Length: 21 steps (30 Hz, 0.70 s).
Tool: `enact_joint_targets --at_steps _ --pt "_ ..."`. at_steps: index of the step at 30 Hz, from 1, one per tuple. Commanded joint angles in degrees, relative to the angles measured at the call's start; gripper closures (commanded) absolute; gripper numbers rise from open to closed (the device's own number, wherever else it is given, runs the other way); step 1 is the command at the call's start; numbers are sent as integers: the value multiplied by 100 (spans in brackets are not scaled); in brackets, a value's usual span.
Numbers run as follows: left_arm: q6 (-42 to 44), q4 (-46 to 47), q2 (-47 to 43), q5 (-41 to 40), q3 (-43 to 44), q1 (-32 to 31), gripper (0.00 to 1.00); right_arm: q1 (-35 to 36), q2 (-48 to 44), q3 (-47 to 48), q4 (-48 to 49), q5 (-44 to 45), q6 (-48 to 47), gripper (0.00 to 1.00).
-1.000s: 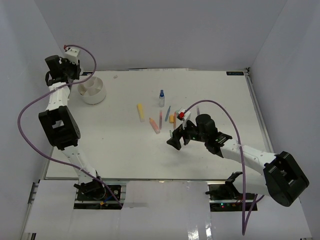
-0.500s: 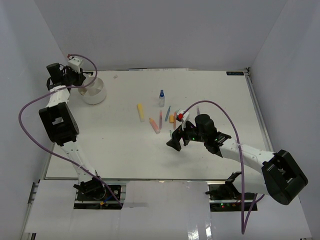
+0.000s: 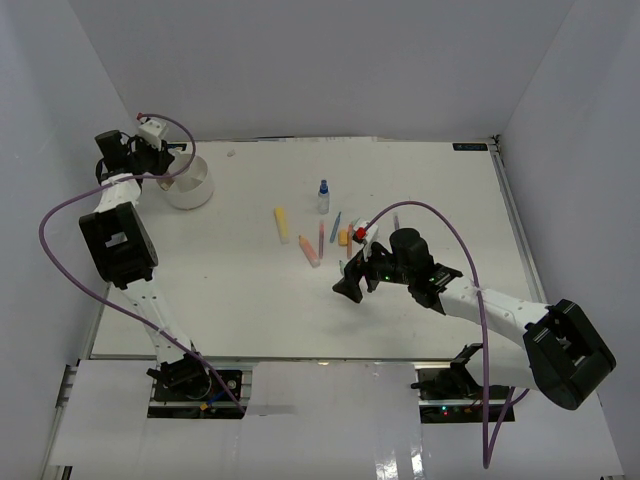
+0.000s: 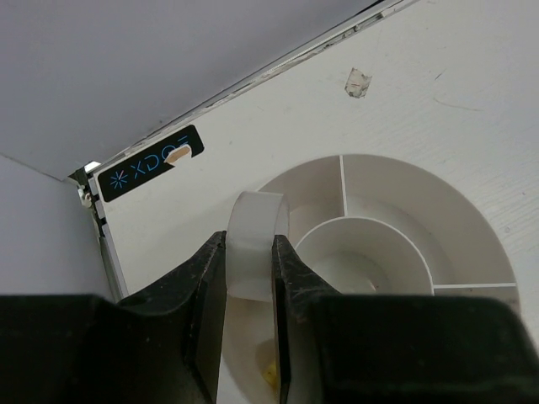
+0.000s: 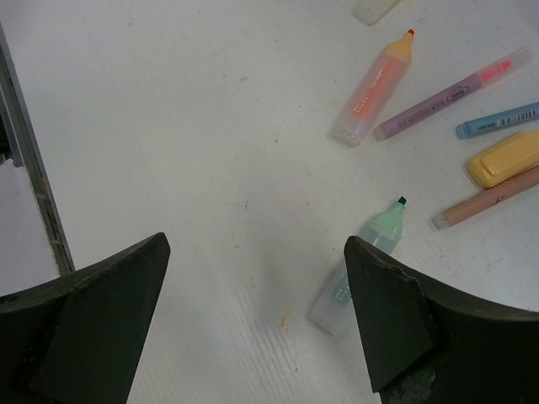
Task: Sort the stationery into containers
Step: Place the stationery in the storage box.
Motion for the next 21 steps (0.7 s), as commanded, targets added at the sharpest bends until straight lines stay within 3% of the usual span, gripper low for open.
enact_joint_targets --at_steps 1,11,21 --pt "82 116 3 284 -54 47 83 20 40 119 251 -132 -129 9" --pt "-41 230 38 389 -124 48 69 29 58 102 277 -158 -138 9" --pt "-156 248 3 389 -133 48 61 29 40 84 277 -167 -129 9"
